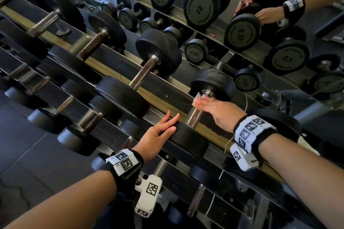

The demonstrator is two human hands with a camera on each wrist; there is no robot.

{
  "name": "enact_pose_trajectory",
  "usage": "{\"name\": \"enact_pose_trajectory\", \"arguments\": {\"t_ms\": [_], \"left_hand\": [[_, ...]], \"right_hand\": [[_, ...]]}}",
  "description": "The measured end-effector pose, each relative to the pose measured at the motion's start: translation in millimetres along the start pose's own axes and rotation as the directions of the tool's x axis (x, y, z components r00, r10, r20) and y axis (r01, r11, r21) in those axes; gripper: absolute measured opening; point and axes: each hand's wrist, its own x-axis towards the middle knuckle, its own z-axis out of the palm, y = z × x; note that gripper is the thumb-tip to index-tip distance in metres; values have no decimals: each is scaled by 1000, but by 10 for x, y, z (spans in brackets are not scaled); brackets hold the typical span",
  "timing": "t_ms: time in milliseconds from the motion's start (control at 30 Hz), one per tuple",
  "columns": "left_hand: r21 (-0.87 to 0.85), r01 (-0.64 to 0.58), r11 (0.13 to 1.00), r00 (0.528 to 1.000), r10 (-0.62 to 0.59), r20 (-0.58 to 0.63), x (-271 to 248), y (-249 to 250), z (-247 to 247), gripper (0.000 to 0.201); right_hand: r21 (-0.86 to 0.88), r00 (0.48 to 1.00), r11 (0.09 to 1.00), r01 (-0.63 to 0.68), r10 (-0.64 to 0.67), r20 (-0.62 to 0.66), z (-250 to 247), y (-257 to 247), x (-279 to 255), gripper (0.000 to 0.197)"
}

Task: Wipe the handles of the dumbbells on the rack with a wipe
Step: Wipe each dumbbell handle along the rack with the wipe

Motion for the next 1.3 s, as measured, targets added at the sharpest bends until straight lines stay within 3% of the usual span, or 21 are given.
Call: {"name": "enact_pose_trajectory", "arguments": {"t_ms": [100, 267, 400, 467, 633, 833, 900, 1033, 1200, 1300], "left_hand": [[14, -12, 1000, 1000, 13, -8, -10, -29, 24, 42], [7, -6, 1000, 1000, 6, -7, -6, -44, 41, 42], [-17, -1, 1000, 1000, 1, 7, -21, -16, 27, 42], [-10, -2, 1000, 1000, 2, 6, -25, -13, 23, 41], [18, 9, 1000, 1000, -9, 16, -32, 9, 14, 42], [26, 9, 1000, 1000, -10, 21, -36, 21, 7, 42], [32, 10, 999, 1000, -11, 28, -37, 12, 8, 42], [67, -1, 998, 999, -2, 38, -54, -13, 22, 42], [75, -5, 997, 998, 0, 67, -60, -46, 16, 44], [42, 1, 999, 996, -4, 92, -54, -62, 6, 47]], "right_hand": [[-27, 1000, 999, 22, -22, 6, 21, -155, -32, 76], [19, 963, 967, 254, -255, 93, 199, -246, -219, 71], [59, 998, 997, 59, -60, 15, 63, 50, -83, 81], [45, 998, 997, 67, -67, 10, 71, 40, -84, 78], [-11, 963, 969, 246, -243, 115, 205, -172, -234, 72], [20, 999, 1000, 13, -12, -32, -154, 82, -28, 78], [46, 998, 999, 7, -4, -59, -199, 133, 50, 76], [-86, 997, 995, 41, -35, 65, -57, 65, 60, 83], [-223, 966, 956, 192, -144, 216, 125, -45, -92, 84], [-139, 982, 981, 133, -111, 154, -36, -6, -51, 85]]}}
